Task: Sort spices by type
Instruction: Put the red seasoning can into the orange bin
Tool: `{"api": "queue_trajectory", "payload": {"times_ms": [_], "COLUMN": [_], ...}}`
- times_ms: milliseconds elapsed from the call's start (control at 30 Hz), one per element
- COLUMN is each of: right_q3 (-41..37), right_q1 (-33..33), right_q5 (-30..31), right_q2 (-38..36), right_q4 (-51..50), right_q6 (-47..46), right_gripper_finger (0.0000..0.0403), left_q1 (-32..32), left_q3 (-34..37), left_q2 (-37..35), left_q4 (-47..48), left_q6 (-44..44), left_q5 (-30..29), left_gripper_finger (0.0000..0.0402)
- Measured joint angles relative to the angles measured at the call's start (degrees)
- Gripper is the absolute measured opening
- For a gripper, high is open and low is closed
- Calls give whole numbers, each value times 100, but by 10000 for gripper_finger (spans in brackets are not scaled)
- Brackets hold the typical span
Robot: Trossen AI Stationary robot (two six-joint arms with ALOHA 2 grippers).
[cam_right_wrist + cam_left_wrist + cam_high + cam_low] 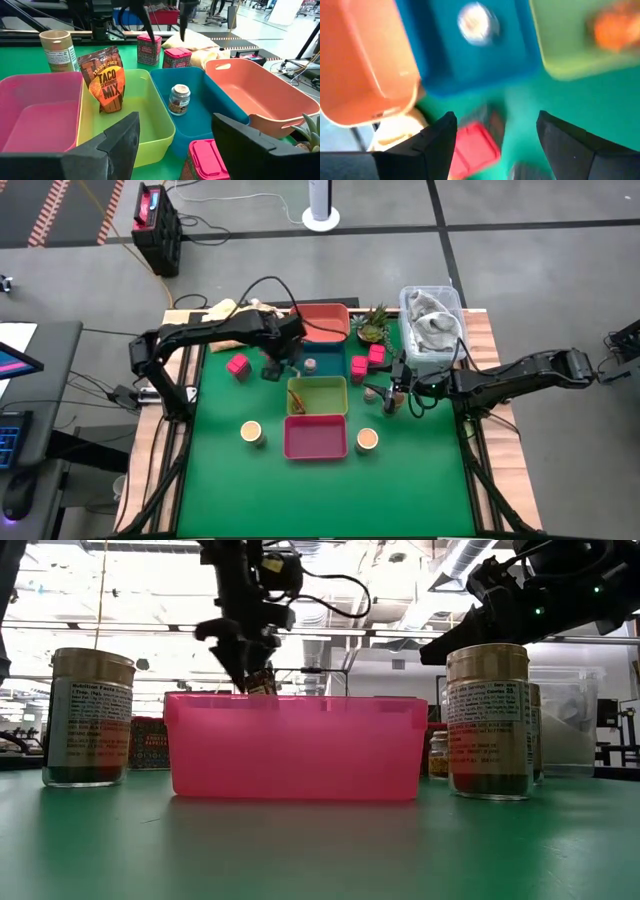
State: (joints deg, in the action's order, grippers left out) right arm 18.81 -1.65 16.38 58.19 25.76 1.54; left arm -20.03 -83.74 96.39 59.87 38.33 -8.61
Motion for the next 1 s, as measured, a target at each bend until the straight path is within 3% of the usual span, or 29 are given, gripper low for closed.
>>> {"api": "queue_trajectory", "payload": {"times_ms": [133, 433, 700, 1000], "right_q3": [0, 0, -33, -33], "right_q1": [-1, -2, -4, -4], "right_q5": [0, 0, 0, 0], "right_q2": [0, 0, -2, -2], "right_q4": [1, 1, 18, 44], "right_q6": [-1, -2, -2, 3], "right_gripper_finger": [276, 276, 276, 276], "left_q1": [0, -20, -205, -403], "left_q3": [54, 511, 750, 748], "left_q2": [7, 1, 7, 29], "left_q4": [540, 94, -42, -281], "left_q6": [1189, 3254, 3924, 4322], "left_q5": [-274, -1095, -1120, -953], "left_gripper_finger": [263, 263, 270, 324]}}
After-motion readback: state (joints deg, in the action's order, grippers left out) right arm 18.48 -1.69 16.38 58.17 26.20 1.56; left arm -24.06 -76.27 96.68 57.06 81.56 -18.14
